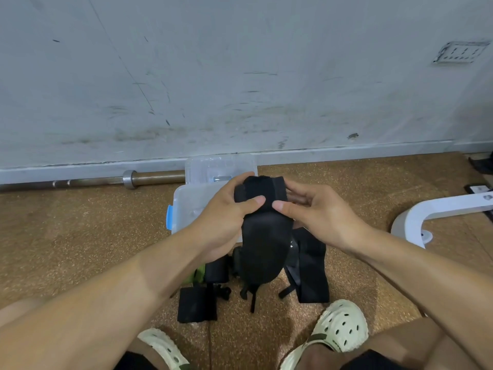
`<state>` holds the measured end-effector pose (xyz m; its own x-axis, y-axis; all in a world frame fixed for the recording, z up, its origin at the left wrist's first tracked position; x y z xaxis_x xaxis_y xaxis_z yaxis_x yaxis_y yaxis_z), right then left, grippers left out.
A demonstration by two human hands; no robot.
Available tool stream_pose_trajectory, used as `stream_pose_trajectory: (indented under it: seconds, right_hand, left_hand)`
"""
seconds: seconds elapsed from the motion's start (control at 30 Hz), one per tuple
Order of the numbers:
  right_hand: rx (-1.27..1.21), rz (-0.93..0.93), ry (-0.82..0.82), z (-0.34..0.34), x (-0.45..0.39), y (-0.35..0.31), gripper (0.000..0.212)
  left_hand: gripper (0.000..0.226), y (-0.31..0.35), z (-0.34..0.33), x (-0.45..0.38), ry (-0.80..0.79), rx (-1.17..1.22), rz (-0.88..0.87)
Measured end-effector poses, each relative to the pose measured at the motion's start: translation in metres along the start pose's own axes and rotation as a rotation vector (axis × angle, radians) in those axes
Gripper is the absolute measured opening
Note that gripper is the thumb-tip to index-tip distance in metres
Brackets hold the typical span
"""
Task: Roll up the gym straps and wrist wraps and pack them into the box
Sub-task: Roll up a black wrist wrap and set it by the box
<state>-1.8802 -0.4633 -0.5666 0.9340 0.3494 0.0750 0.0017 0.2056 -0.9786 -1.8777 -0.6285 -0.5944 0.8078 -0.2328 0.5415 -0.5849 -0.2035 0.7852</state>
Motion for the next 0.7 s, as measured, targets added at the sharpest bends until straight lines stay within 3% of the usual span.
stream_pose_trajectory:
  seconds: [0.13,0.3,0.43,0.53,0.7]
  right_hand:
    - [-0.097,0.037,0.074,0.003,-0.004,-0.001,0.042]
    - [-0.026,0.139,0.143,0.010,-0.004,-0.003,0.041]
    - [0.107,0.262,0.194,0.015,-0.003,-0.011,0.038]
    - [0.155,0.306,0.200,0.014,-0.001,-0.014,0.034]
    - [0.160,0.286,0.181,0.015,-0.002,-0.014,0.036]
  left_hand:
    - [0.054,0.008,-0.004,0.001,0.012,-0.082,-0.072]
    - [0.074,0.007,-0.009,0.002,-0.017,-0.072,-0.026]
    - [0.059,0.002,-0.021,0.007,-0.142,-0.136,0.032]
    - [0.060,0.002,-0.024,0.008,-0.206,-0.060,0.049]
    - [0.041,0.007,-0.018,0.007,-0.160,0.049,0.050]
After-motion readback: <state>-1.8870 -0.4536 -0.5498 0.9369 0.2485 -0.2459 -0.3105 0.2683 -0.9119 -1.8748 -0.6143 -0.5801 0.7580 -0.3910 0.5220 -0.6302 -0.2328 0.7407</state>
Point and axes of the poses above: each hand's wrist, its own x-axis away from the middle knuckle, its own z-axis out of the back of the hand, y = z × x, the point moved 6 cm from there along -x, towards the middle knuckle, and after that the axes turned 10 degrees about z, right-handed, at the moved point
